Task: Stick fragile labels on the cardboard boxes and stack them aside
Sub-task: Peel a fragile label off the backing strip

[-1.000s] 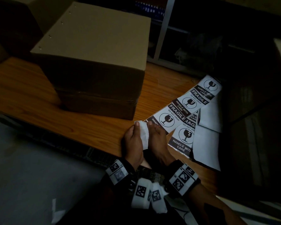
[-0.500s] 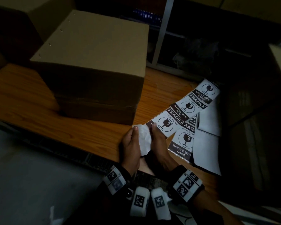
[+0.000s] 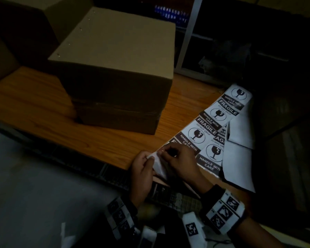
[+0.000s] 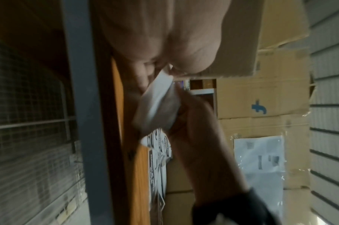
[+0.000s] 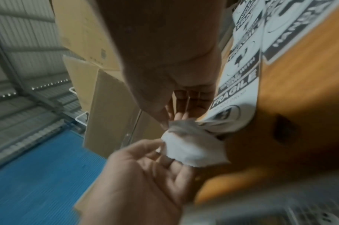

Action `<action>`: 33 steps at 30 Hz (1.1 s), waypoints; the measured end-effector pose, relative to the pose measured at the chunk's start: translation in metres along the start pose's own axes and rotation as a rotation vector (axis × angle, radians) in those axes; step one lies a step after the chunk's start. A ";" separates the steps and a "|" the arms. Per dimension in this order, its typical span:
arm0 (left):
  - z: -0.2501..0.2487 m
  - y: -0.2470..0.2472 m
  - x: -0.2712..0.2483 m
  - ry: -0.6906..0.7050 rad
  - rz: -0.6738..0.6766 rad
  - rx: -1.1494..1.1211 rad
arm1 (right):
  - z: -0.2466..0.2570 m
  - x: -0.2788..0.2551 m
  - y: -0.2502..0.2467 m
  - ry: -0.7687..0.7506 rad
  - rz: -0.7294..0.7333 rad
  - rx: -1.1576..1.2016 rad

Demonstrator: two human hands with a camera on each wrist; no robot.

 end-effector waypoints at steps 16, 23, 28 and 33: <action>0.001 -0.014 -0.004 -0.108 0.106 -0.011 | -0.002 -0.035 0.024 -0.051 -0.043 -0.377; 0.000 -0.018 -0.006 -0.171 0.186 -0.190 | -0.007 -0.038 0.023 -0.098 -0.060 -0.431; -0.002 -0.018 -0.005 -0.206 0.285 -0.216 | -0.009 -0.032 0.022 -0.077 -0.025 -0.354; -0.002 -0.021 -0.003 -0.201 0.302 -0.150 | -0.013 -0.028 0.022 -0.131 -0.047 -0.369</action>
Point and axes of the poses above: each hand's wrist, its own x-axis towards the middle knuckle, its own y-axis out of the palm, z = x × y, the point moved 1 cm from there along x, towards the middle knuckle, and after that the axes turned 5 degrees about -y, right-handed, at the moved point
